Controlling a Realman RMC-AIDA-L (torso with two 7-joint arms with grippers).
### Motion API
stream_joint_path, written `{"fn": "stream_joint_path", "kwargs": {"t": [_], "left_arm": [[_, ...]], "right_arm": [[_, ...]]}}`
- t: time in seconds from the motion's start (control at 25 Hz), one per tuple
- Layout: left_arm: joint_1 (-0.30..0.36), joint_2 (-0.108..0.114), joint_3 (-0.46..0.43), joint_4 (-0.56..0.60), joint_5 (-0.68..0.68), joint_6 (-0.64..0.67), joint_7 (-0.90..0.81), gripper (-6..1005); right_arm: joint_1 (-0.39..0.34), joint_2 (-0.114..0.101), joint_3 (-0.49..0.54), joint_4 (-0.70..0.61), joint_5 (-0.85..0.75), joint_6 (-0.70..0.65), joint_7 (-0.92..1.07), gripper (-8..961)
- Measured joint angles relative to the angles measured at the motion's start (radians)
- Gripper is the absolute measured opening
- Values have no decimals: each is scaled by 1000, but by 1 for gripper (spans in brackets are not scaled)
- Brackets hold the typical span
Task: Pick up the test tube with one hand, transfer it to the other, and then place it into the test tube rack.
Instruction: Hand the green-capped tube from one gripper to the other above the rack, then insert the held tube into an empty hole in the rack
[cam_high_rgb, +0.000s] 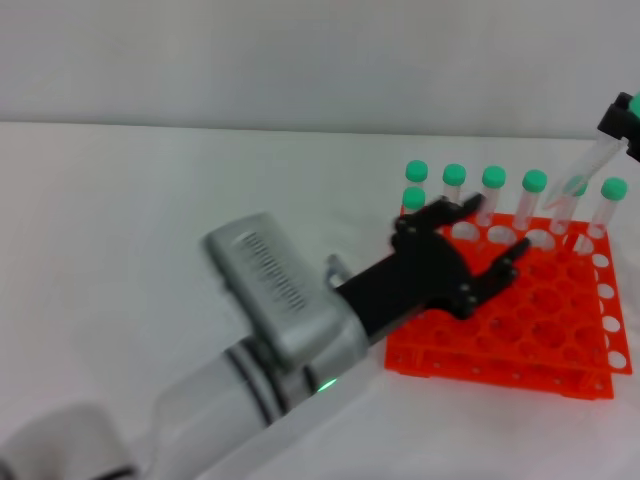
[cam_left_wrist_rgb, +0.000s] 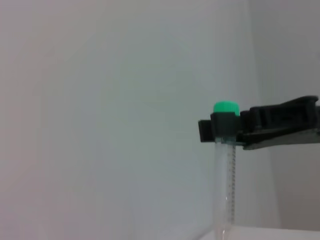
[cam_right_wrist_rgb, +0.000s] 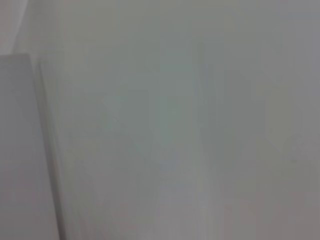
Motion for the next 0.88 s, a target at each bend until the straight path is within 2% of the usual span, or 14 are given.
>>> {"fn": "stream_joint_path", "kwargs": {"t": [0.12,0.2,0.32,0.4,0.44,0.56,0.76,0.88], "left_arm": [[103,2,-21,0,-5,112,60,523],[187,4,-56,-5,-6,196,85,602],[312,7,-136,-36,-7,337,99,738],[372,7,-194,-66,-9,383,91,828],[395,7,-218,-78,-15,395,85,839],[430,8,-257,-123,-67,405,54,872],[453,9,-262,-202,-166,418,-40,894],[466,10,-263,-238,-217,435,-91,894]], "right_arm": [[15,6,-7,-1,-6,-9,-4,213],[36,21,-12,-2,-28,-31,-15,216],[68,46,-25,-4,-57,-79,-36,221],[85,52,-60,-4,-61,-114,-47,223],[93,54,-83,-3,-60,-131,-50,225],[114,60,-146,4,-56,-181,-69,229],[153,68,-221,25,-47,-278,-102,236],[171,69,-304,38,3,-356,-126,241]]}}
